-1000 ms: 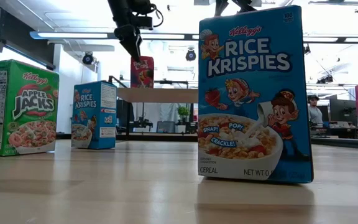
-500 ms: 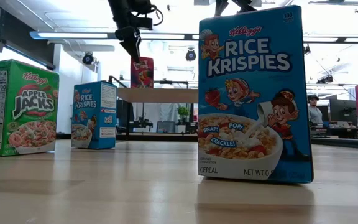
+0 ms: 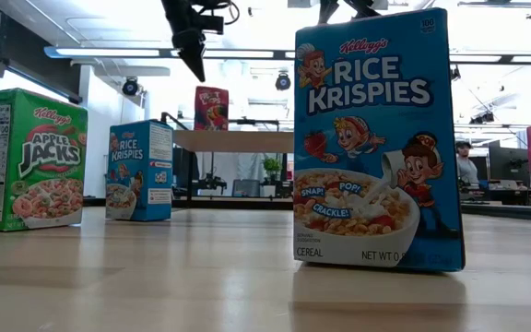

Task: Stack cereal on shelf
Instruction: Put the center blue cereal box on the shelf

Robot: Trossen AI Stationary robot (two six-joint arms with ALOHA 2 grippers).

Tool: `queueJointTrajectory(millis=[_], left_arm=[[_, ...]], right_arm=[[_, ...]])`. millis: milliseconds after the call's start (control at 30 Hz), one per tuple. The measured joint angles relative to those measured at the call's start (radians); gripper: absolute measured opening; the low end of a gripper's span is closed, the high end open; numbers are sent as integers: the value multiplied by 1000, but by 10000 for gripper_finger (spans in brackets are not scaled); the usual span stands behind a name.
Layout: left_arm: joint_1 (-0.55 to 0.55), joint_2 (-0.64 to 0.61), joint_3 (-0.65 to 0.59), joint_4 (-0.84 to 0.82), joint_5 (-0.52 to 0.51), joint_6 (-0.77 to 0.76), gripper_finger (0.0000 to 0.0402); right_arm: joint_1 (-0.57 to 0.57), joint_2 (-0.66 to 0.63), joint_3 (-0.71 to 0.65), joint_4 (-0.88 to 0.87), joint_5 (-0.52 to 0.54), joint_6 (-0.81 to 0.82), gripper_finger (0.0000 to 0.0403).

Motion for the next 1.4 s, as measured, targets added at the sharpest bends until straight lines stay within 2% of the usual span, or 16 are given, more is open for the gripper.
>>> queueJointTrajectory(millis=[233, 833, 1400], left_arm=[[-36, -13, 45, -13, -1, -113, 210], [-195, -192, 45, -15, 1, -274, 210], [-388, -291, 45, -69, 38, -418, 210]], right_arm=[[0, 0, 0, 0, 0, 0, 243], [0, 0, 0, 1, 0, 0, 243], [0, 0, 0, 30, -1, 0, 243]])
